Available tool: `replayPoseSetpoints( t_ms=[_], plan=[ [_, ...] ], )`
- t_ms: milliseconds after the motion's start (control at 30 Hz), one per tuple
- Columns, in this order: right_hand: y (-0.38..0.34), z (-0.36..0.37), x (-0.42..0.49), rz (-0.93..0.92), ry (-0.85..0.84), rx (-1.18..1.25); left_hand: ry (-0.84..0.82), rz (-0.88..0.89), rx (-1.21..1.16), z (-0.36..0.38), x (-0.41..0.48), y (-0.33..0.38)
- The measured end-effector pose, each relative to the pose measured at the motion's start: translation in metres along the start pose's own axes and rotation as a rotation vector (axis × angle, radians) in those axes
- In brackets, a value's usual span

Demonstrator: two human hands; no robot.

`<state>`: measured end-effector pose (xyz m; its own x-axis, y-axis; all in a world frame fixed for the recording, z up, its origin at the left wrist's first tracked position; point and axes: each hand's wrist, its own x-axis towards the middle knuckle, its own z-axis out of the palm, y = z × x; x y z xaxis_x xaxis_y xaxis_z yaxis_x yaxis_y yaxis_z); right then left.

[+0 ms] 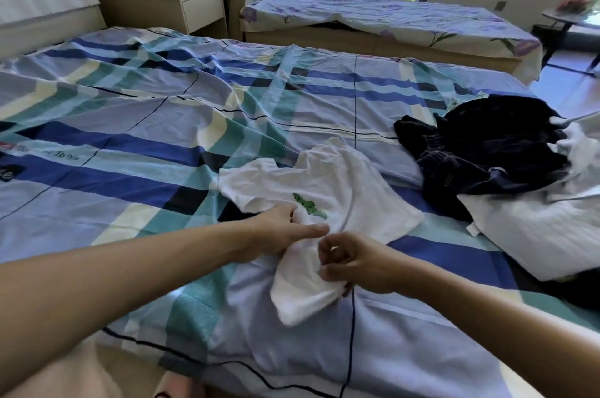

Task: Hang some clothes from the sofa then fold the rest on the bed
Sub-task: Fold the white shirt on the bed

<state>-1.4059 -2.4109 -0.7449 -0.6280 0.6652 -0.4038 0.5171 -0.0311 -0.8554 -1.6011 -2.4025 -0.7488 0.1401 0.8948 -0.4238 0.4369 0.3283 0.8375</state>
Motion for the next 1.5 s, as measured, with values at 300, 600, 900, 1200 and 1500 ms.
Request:
replayPoseSetpoints(
  t_ms=[300,600,900,1200,1500],
  plan=[
    [-0.065,-0.056,-0.01,-0.157,0.467,-0.52,0.211,0.538,0.69,-0.048,-0.028,0.077],
    [-0.094,-0.09,-0.018,-0.616,0.311,-0.266,-0.074,0.846,0.678,-0.072,-0.072,0.148],
    [-0.114,-0.08,-0.042,-0.608,0.004,0.134,-0.003,0.92,0.663,-0.102,-0.101,0.18],
    [-0.122,-0.104,-0.07,-0.446,0.174,-0.181,0.113,0.949,0.786,-0.115,-0.117,0.185],
    [-0.115,-0.126,-0.081,-0.379,0.362,-0.296,0.317,0.916,0.764,-0.118,-0.097,0.158]
  ],
)
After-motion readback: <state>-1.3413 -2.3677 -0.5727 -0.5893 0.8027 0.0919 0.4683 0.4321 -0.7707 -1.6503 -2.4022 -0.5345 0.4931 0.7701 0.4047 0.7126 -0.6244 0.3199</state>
